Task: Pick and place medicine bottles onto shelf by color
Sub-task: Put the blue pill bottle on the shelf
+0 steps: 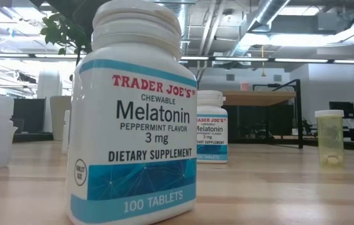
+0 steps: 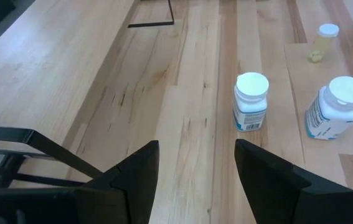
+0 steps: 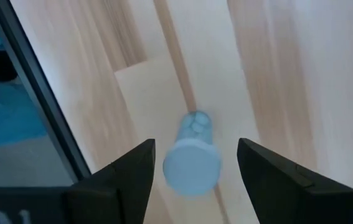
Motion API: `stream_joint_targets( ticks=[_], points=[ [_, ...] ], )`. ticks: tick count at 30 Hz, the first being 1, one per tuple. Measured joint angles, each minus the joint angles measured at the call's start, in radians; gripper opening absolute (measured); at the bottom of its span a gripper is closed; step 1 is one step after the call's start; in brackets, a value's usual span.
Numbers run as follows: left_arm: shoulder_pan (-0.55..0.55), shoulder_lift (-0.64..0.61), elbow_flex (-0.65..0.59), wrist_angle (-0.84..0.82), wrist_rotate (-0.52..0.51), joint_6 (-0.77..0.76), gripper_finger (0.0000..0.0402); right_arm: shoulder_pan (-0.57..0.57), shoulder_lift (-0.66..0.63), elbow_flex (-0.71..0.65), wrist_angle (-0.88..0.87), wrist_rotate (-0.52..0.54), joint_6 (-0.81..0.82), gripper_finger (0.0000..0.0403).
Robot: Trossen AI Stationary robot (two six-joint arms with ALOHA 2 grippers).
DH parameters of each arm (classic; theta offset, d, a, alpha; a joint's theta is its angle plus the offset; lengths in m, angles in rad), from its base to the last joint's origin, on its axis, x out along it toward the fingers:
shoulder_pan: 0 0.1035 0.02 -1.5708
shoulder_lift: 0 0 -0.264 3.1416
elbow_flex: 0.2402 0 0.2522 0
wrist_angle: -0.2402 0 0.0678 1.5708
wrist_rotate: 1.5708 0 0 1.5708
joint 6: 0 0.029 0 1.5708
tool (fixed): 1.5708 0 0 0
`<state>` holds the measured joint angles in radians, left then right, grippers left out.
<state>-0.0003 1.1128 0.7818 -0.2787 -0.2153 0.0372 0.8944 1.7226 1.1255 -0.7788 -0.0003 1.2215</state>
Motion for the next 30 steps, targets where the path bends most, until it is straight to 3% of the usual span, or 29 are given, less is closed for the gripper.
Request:
stream_joint_targets(
  ticks=[8, 24, 30],
  points=[
    [0.000, 0.000, 0.000, 0.000, -0.001, 0.000, 0.0199, 0.000, 0.000, 0.000, 0.002, -0.003, 0.000, 0.0243],
    [0.000, 0.000, 0.000, 0.000, -0.001, -0.015, 0.0199, -0.007, -0.002, 0.000, 0.002, -0.002, 0.000, 0.0107],
    [0.000, 0.000, 0.000, 0.000, -0.001, -0.015, 0.0199, -0.038, -0.007, 0.053, -0.013, -0.004, -0.115, 0.0107]
  ],
)
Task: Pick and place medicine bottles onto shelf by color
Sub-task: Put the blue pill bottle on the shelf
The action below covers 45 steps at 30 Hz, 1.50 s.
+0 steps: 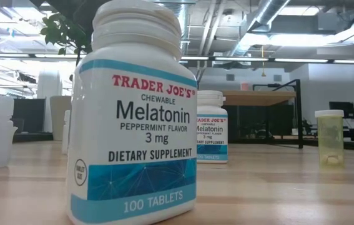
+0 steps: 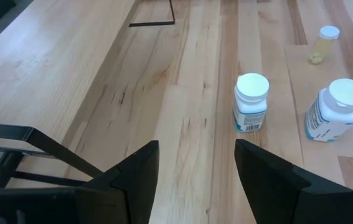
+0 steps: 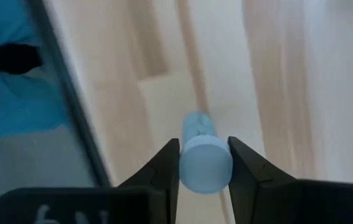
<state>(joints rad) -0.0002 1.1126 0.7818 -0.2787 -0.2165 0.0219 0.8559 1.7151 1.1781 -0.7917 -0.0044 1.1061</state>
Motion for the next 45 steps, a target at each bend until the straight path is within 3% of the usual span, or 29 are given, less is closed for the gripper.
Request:
stream_joint_targets(
  ticks=[17, 25, 37, 45],
  points=[
    [0.000, 0.000, 0.000, 0.000, 0.000, -0.007, 0.0199, -0.282, -0.001, 0.370, -0.516, 0.006, -0.574, 0.0107],
    [0.000, 0.000, 0.000, 0.000, 0.000, -0.007, 0.0199, -0.468, -0.015, 0.515, -0.704, 0.079, -0.822, 0.0107],
    [0.000, 0.000, 0.000, 0.000, 0.000, -0.007, 0.0199, -0.854, -0.198, 0.528, -0.662, 0.166, -1.121, 0.0107],
    [0.000, 0.000, 0.000, -0.001, 0.000, -0.007, 0.0199, -1.197, -0.207, 0.529, -0.538, 0.167, -1.344, 0.0107]
  ],
)
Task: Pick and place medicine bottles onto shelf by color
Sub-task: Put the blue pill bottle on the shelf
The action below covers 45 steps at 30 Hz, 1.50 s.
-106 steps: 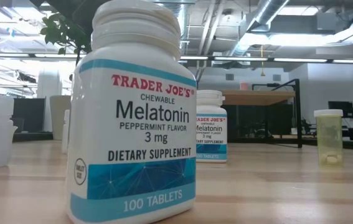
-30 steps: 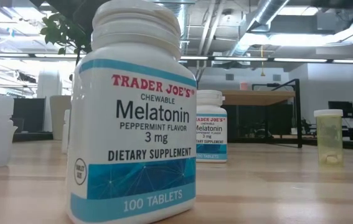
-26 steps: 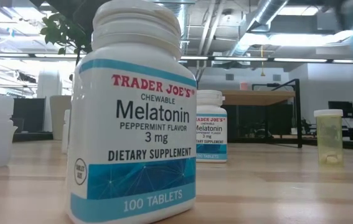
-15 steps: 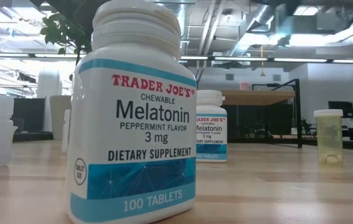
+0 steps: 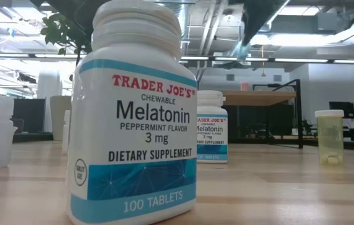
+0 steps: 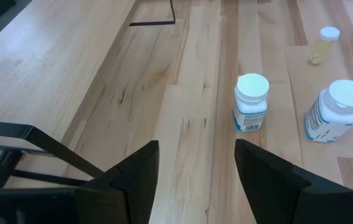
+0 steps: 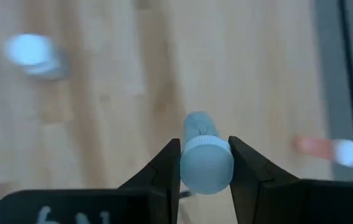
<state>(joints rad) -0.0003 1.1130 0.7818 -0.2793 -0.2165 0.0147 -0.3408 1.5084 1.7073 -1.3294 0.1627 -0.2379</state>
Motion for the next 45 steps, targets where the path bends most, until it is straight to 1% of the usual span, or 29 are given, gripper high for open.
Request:
stream_joint_targets(
  ticks=[4, 6, 9, 10, 16, 21, 28, 32, 39, 42, 45],
  points=[
    [0.000, 0.000, 0.000, 0.000, 0.000, 0.000, 0.0199, -0.146, 0.032, -0.001, -0.005, -0.017, -0.035, 0.0107],
    [0.000, 0.000, 0.000, 0.000, 0.000, 0.000, 0.0199, -0.211, 0.045, -0.001, -0.005, -0.085, -0.061, 0.0107],
    [0.000, 0.000, 0.000, 0.000, 0.000, -0.004, 0.0199, -0.296, 0.061, -0.001, -0.005, -0.242, -0.113, 0.0107],
    [0.000, 0.000, 0.000, 0.000, -0.001, -0.009, 0.0199, -0.318, 0.067, -0.001, -0.005, -0.269, -0.119, 0.0107],
    [0.000, 0.000, 0.000, 0.000, -0.001, -0.025, 0.0199, -0.412, 0.104, -0.001, -0.025, -0.286, -0.103, 0.0107],
    [0.000, 0.000, 0.000, 0.001, -0.001, -0.027, 0.0199, -0.434, 0.153, -0.001, -0.015, -0.285, -0.071, 0.0107],
    [0.000, 0.000, 0.000, 0.001, 0.000, -0.029, 0.0199, -0.435, 0.208, -0.001, -0.020, -0.269, -0.069, 0.0107],
    [0.000, 0.000, 0.000, 0.001, 0.000, -0.027, 0.0199, -0.434, 0.211, -0.001, -0.019, -0.262, -0.069, 0.0107],
    [0.000, 0.000, 0.000, 0.001, 0.000, -0.024, 0.0199, -0.434, 0.208, -0.001, -0.022, -0.216, -0.066, 0.0108],
    [0.000, 0.000, 0.000, 0.001, 0.000, -0.023, 0.0199, -0.434, 0.208, -0.001, -0.024, -0.205, -0.066, 0.0116],
    [0.000, 0.000, 0.000, 0.001, 0.000, -0.023, 0.0199, -0.434, 0.208, -0.001, -0.022, -0.205, -0.067, 0.0134]
  ],
)
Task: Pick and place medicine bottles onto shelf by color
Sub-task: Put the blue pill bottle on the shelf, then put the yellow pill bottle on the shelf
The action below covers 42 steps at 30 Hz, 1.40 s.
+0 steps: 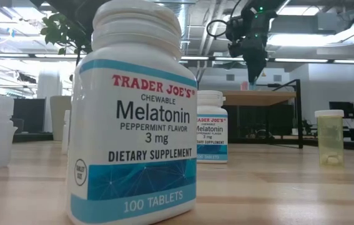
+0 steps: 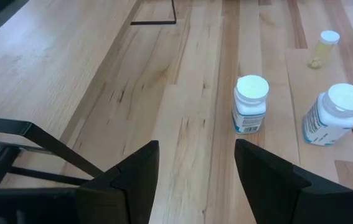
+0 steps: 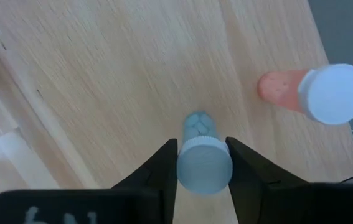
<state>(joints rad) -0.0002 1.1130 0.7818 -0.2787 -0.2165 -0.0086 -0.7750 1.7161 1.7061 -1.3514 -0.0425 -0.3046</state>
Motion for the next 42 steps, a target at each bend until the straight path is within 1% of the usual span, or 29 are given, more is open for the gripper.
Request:
stream_joint_targets(
  ticks=[7, 12, 22, 25, 33, 35, 37, 40, 42],
  points=[
    [0.000, 0.000, 0.000, 0.000, 0.000, 0.000, 0.0199, 0.000, 0.000, 0.000, 0.002, 0.000, 0.000, 0.0187],
    [0.000, 0.000, 0.000, 0.000, 0.000, 0.000, 0.0199, 0.000, 0.000, 0.000, 0.002, 0.000, 0.000, 0.0207],
    [0.000, 0.000, 0.000, 0.000, 0.000, 0.001, 0.0199, 0.000, -0.001, 0.013, -0.010, 0.000, 0.004, 0.0202],
    [0.000, 0.000, 0.000, 0.000, 0.000, 0.001, 0.0199, 0.001, -0.002, 0.052, -0.020, 0.000, 0.009, 0.0201],
    [0.000, 0.000, 0.000, 0.000, 0.000, 0.001, 0.0199, 0.009, -0.002, 0.177, -0.131, -0.001, 0.061, 0.0203],
    [0.000, 0.000, 0.000, 0.000, 0.000, 0.001, 0.0199, 0.017, -0.002, 0.202, -0.185, -0.023, 0.089, 0.0201],
    [0.000, 0.000, 0.000, 0.000, 0.000, 0.001, 0.0199, 0.033, -0.005, 0.212, -0.227, -0.081, 0.106, 0.0199],
    [0.000, 0.000, 0.000, 0.000, 0.000, 0.001, 0.0199, 0.074, -0.039, 0.193, -0.218, -0.196, 0.118, 0.0196],
    [0.000, 0.000, 0.000, 0.000, -0.006, 0.003, 0.0199, 0.120, -0.074, 0.178, -0.221, -0.245, 0.117, 0.0193]
  ],
)
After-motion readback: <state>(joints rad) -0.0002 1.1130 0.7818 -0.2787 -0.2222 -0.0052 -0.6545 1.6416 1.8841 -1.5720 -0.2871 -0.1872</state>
